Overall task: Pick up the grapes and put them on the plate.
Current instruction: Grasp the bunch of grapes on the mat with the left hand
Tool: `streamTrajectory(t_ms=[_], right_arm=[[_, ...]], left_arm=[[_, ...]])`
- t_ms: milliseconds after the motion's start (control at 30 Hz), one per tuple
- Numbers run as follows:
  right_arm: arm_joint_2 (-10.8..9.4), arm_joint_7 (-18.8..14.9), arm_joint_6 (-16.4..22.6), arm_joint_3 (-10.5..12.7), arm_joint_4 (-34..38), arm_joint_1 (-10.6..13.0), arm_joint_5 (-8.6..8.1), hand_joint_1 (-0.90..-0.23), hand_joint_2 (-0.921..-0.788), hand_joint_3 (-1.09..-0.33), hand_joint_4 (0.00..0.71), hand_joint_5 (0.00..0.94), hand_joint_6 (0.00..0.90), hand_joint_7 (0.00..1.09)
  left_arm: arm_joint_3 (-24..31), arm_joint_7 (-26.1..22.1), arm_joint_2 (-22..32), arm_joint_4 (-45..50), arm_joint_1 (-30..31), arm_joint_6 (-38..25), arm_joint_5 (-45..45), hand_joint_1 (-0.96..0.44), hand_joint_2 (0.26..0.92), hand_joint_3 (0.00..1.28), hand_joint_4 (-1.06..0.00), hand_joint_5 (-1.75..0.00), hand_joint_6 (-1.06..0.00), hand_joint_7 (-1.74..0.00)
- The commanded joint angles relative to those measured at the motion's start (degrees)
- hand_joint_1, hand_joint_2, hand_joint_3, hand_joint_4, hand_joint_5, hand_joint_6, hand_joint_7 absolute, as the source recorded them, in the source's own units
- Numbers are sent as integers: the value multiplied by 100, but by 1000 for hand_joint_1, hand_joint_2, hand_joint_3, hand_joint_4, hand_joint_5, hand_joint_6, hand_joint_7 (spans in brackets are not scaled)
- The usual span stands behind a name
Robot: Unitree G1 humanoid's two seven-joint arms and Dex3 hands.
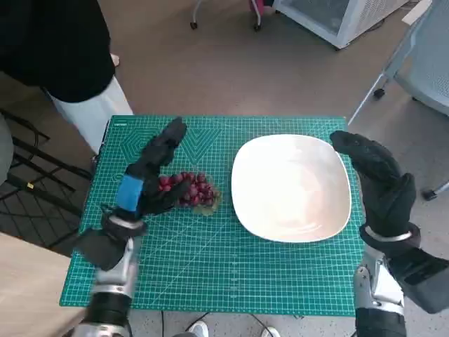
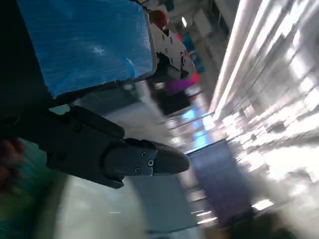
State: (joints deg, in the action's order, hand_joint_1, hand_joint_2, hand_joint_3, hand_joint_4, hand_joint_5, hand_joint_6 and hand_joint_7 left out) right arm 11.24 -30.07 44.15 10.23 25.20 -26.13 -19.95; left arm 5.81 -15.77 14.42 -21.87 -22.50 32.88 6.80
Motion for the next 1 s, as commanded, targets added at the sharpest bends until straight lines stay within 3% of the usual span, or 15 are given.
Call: streamTrajectory(t_ms=[33,167,333,600,1000], right_arm=[[8,-47,-18,-20,154,57,61,-565,-921,-679,192,2,-1,366],[11,-39,-18,-17,181,35,70,-564,-921,-681,192,3,0,367],[15,-52,-28,-13,206,20,50,-569,-921,-681,195,3,0,368],[28,-82,-37,-7,178,41,4,-569,-921,-676,198,4,2,369],[20,-61,-111,-17,10,103,-2,-563,-921,-683,197,3,0,371]], left_arm=[[-419,-172,865,1707,252,-1912,2128,-670,842,35,-13,1,-19,0],[-638,-485,877,2203,213,-2898,2746,-629,762,8,-2,1,-26,-9],[-915,-666,879,2293,103,-3513,3120,-581,715,1,0,1,-54,-20],[-1349,-1019,896,2401,-105,-4445,3430,-556,705,0,1,1,-61,-16],[-1843,-1069,949,2002,-419,-4958,3574,-541,704,0,1,1,-74,-15]])
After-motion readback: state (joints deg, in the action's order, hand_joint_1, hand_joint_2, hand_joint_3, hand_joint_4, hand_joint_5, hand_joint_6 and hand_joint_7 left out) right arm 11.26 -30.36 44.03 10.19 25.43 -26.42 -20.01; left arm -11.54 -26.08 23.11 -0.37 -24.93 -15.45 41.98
